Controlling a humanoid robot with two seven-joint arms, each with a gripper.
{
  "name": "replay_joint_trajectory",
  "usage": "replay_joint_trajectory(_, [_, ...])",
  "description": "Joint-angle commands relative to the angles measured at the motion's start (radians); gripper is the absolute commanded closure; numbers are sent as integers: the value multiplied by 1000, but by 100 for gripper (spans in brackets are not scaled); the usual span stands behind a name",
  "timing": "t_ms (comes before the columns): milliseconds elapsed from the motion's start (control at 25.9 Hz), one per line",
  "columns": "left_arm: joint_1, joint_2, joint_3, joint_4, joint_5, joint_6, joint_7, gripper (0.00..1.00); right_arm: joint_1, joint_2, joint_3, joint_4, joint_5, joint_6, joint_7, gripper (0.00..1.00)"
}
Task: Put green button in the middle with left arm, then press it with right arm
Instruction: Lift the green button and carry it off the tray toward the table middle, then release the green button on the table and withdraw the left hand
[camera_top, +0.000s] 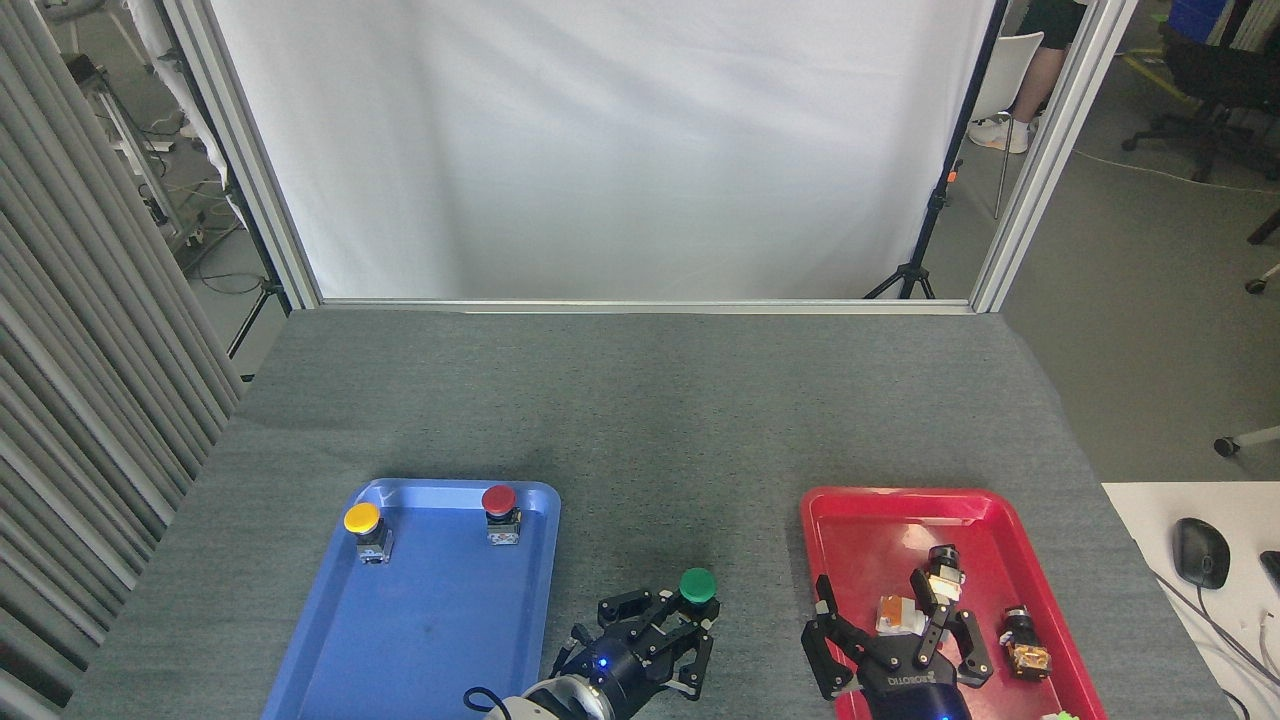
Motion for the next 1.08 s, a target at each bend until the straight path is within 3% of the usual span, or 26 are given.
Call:
replay_joint_trajectory(0, [25,-1,-1,-23,-3,-5,3,0,2,-3,1,0,0,-1,5,0])
replay_joint_trajectory(154, [64,2,-2,-95,-9,-4,1,0,0,-1,11,-1,0,-1,6,0])
replay_joint_trajectory(386, [178,56,8,-344,-10,81,0,0,-9,5,36,8,2,-3,6,3])
replay_joint_trajectory(541, [288,160,28,-552,-4,303,1,0,-11,8,62,31,2,-61,8,33])
replay_joint_trajectory(656, [388,224,142,-672,5,406,1,0,-14,20,82,32,8,-76,10,53])
replay_joint_trajectory(849, [500,234,367,-781,22,357,-5,0,-47,49,140,78,60,-62,54,84])
replay_joint_trajectory(1042, [534,280,464,-807,23,273,-15,0,-97,71,182,140,94,-30,56,96])
